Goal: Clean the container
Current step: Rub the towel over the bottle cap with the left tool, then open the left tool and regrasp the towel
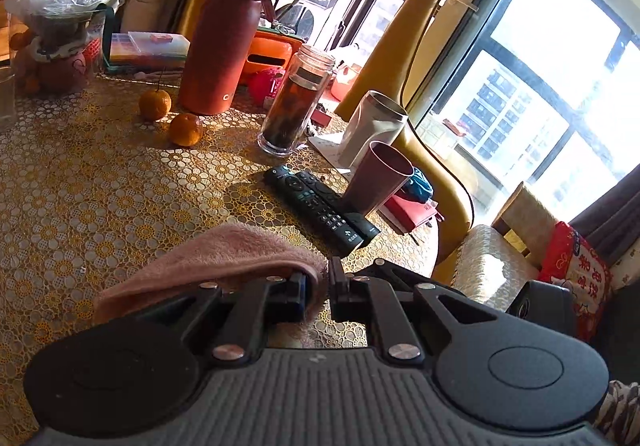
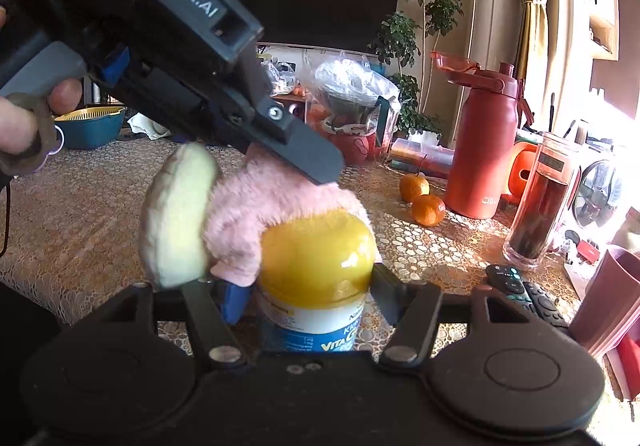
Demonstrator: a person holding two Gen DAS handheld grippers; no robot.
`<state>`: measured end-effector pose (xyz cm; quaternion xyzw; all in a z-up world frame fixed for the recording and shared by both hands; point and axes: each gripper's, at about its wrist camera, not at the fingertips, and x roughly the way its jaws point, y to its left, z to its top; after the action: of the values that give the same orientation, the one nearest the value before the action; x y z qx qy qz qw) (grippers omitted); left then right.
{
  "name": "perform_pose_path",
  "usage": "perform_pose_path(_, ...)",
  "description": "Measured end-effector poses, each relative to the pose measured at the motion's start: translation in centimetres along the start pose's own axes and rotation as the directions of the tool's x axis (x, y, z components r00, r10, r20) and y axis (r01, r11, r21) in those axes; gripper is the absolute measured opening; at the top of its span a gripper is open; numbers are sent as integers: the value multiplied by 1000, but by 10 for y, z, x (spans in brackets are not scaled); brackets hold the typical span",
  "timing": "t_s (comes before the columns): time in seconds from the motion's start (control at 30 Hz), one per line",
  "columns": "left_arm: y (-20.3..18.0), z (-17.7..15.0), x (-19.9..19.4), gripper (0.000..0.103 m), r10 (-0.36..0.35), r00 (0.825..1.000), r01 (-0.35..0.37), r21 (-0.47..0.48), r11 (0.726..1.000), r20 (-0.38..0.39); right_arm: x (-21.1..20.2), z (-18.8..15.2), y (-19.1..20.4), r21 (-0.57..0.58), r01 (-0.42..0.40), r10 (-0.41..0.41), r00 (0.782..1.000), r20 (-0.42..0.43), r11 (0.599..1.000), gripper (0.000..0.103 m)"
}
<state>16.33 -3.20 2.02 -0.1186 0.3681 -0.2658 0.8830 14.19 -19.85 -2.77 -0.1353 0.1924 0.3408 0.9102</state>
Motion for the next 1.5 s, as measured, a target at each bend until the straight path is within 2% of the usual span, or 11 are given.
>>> perform_pose_path(0.6,40,-1,-8,10,53,998,-50,-109,993,24,-1,-5,-6,25,-8,8,1000,0,1000,63)
perform_pose_path(0.77,61,-11,-10,10,126,992,-125,-119,985,6,-2,-5,-6,28,-8,8,1000,-1,1000,63)
perform_pose_path(0.97,92,-39,13,9,241,966,-250,-110,962,-90,-2,-5,-5,36,-2,2,1000,-8,999,62)
perform_pose_path(1.1,93,-46,11,9,252,965,-259,-97,961,-80,-3,-4,-5,35,0,1,1000,-13,999,63)
perform_pose_path(1.17,85,-45,6,10,277,958,-281,-54,958,-70,-4,-4,-5,33,-1,1,1000,-14,999,63)
perform_pose_path(1.2,80,-44,3,12,287,956,-289,-25,957,-63,-4,-4,-5,33,-1,1,1000,-15,999,63)
perform_pose_path(1.27,72,-44,-1,25,311,949,-310,35,950,-47,-4,-3,-5,34,0,1,1000,-15,999,62)
perform_pose_path(1.3,68,-44,-3,41,326,945,-323,62,944,-37,-4,-3,-5,34,-1,1,1000,-14,999,62)
perform_pose_path(1.33,65,-45,-4,65,339,940,-336,84,938,-23,-4,-3,-5,35,-1,2,1000,-14,999,63)
perform_pose_path(1.4,62,-45,-6,83,350,937,-348,113,931,6,-4,-3,-5,37,-2,2,1000,-14,999,63)
perform_pose_path(1.5,71,-40,4,83,329,943,-325,86,942,-44,-4,-3,-5,37,-4,4,1000,-15,999,63)
